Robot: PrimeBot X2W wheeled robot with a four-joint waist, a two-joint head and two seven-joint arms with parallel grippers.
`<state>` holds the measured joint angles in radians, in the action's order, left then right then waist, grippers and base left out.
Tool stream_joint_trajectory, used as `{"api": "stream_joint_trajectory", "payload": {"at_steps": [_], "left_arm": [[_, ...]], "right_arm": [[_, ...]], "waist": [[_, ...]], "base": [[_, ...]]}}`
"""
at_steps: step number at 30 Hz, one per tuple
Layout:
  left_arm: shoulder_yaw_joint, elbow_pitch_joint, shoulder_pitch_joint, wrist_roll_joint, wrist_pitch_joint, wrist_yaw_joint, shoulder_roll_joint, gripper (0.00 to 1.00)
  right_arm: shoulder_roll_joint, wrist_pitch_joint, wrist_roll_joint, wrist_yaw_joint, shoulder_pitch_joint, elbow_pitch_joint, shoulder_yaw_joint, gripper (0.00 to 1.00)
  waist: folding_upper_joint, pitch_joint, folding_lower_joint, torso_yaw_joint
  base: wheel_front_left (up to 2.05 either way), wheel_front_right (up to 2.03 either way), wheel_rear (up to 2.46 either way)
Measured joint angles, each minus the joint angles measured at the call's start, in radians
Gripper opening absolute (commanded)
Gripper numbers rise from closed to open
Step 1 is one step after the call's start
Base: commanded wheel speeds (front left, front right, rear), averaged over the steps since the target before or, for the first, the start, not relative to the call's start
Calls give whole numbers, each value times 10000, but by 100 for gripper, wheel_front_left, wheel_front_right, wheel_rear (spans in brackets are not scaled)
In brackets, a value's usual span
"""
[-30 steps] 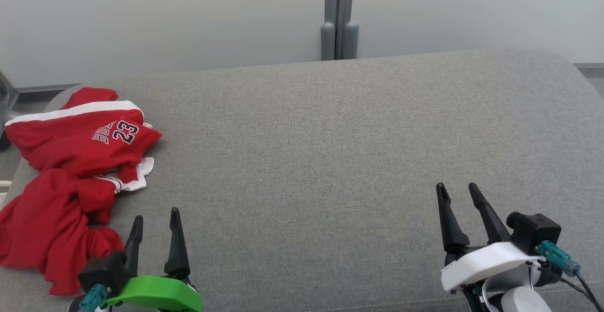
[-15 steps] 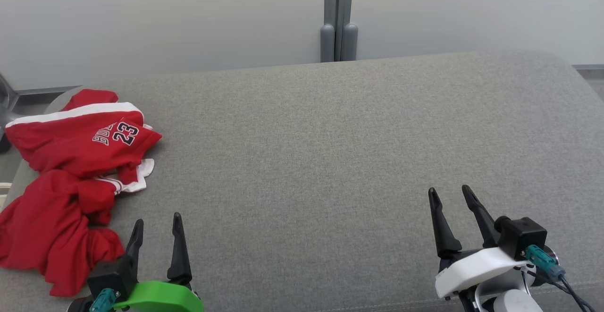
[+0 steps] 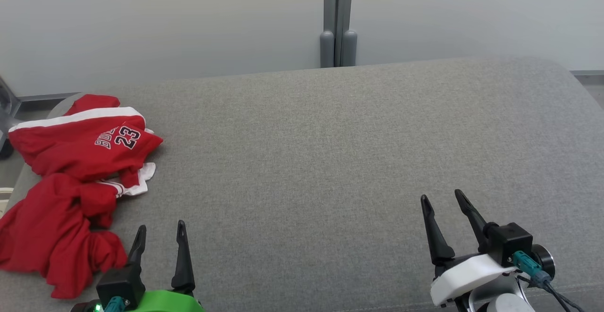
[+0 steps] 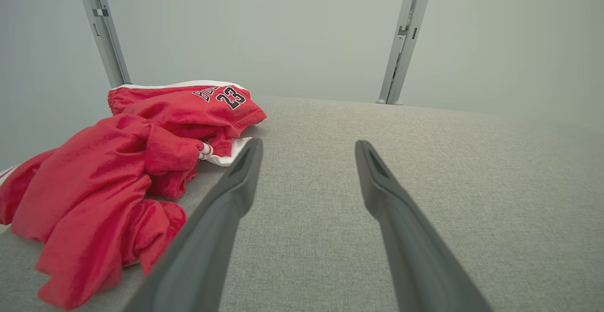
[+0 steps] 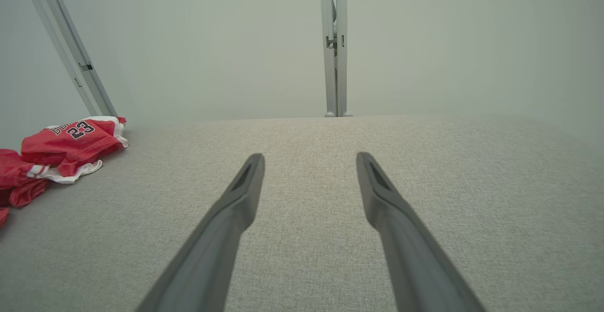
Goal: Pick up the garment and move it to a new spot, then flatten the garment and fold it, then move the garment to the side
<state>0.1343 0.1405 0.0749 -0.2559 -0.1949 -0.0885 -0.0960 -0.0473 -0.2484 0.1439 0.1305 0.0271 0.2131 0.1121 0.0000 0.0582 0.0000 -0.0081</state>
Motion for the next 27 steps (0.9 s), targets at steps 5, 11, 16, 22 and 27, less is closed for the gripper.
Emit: {"api": "stream_joint_trajectory", "payload": {"at_steps": [5, 11, 16, 22, 27], "left_arm": [[46, -38, 56, 249, -2, -86, -35, 100], [82, -46, 144, 345, -2, -134, -54, 100], [94, -58, 165, 307, 8, -173, -75, 100], [130, -153, 178, 280, 92, -217, -96, 100], [173, -222, 182, 267, 134, -257, -121, 100]], "right_arm": [[-4, -88, -320, 0, 0, 54, 38, 100], [-6, -146, -437, 2, 0, 71, 40, 100], [-8, -146, -435, 2, -1, 75, 6, 100], [-8, -146, -433, 2, -1, 73, -4, 100], [-8, -146, -433, 2, -1, 75, 0, 100]], "waist": [[0, 65, 0, 8], [0, 113, 0, 13], [-1, 133, 0, 7], [0, 128, 0, 1], [0, 124, 0, 8]], "base": [[0, 0, 0], [0, 0, 0], [0, 0, 0], [0, 0, 0], [0, 0, 0]]}}
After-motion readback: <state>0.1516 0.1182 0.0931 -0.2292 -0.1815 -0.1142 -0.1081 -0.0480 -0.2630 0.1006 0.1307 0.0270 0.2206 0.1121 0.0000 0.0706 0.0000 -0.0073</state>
